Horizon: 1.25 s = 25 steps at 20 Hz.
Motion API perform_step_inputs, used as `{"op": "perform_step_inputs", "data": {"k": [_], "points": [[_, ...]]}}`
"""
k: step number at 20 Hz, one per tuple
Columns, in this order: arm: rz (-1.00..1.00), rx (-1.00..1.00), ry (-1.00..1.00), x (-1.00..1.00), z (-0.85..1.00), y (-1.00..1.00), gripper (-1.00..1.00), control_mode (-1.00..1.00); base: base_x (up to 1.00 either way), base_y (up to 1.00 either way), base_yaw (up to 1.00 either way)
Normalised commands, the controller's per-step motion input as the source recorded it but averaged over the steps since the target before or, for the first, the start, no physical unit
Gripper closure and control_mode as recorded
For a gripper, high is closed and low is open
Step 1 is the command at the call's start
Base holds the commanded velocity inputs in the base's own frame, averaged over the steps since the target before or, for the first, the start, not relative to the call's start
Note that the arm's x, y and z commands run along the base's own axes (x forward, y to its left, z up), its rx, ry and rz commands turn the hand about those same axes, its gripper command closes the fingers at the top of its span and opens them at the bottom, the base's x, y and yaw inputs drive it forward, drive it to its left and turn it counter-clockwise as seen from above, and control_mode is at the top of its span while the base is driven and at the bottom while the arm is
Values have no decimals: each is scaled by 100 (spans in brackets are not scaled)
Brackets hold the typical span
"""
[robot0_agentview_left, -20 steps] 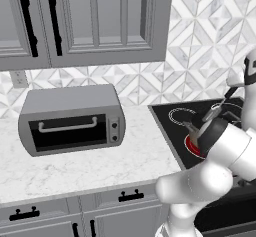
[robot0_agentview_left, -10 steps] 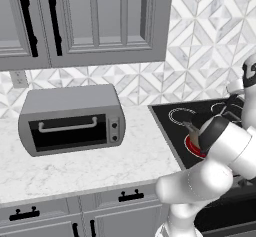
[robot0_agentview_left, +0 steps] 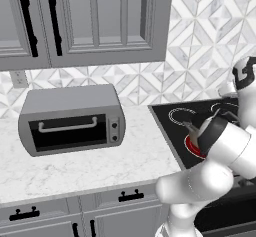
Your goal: Put the sweet potato and lime in the pot. Retrieve the spatula and lightly stir the vegetables in the pot.
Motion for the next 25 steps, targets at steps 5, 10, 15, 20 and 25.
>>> {"op": "perform_step_inputs", "data": {"k": [5,10,15,20,25], "points": [[-8,0,1,53,-33,2,100,-100,0,0,0],[-6,0,5,9,-31,0,100,-100,0,0,0],[-5,4,0,-39,-3,0,100,-100,0,0,0],[-4,2,1,-10,0,4,100,-100,0,0,0],[-3,0,0,24,-14,16,100,-100,0,0,0]]}}
